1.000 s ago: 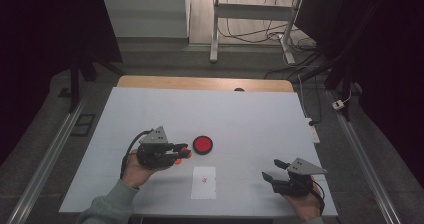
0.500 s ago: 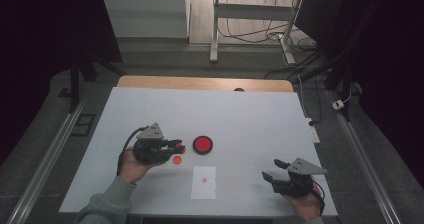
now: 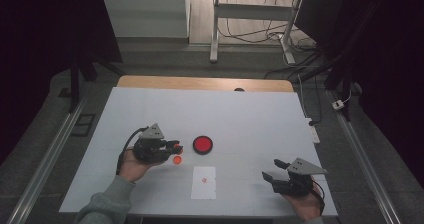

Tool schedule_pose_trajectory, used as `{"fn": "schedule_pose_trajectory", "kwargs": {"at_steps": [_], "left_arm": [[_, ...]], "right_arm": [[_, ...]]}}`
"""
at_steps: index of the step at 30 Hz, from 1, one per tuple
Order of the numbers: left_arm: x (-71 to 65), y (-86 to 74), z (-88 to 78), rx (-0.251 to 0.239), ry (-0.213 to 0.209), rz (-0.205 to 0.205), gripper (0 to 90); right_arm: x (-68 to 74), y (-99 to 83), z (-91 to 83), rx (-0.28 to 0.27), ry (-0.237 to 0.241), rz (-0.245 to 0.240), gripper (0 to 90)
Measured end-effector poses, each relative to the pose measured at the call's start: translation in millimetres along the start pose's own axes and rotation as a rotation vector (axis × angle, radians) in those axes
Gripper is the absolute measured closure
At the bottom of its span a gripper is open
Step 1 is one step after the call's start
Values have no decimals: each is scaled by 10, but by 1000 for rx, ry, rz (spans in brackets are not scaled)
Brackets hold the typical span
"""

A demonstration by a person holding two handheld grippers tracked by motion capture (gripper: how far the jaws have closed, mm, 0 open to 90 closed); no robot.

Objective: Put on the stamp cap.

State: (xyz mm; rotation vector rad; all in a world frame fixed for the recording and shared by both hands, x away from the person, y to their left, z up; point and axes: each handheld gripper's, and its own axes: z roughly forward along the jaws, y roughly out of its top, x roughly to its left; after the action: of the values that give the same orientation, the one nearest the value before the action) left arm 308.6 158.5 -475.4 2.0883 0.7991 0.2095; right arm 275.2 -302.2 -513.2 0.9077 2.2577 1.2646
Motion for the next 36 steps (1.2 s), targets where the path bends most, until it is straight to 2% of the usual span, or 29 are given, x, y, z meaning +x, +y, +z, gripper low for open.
{"fn": "schedule_pose_trajectory", "kwargs": {"at_steps": [24, 36], "left_arm": [[31, -101, 224, 109, 47, 23, 726], [54, -159, 292, 127, 57, 13, 726]], "right_arm": [[3, -3, 9, 0, 6, 2, 324], [2, -4, 6, -1, 7, 1, 325]]}}
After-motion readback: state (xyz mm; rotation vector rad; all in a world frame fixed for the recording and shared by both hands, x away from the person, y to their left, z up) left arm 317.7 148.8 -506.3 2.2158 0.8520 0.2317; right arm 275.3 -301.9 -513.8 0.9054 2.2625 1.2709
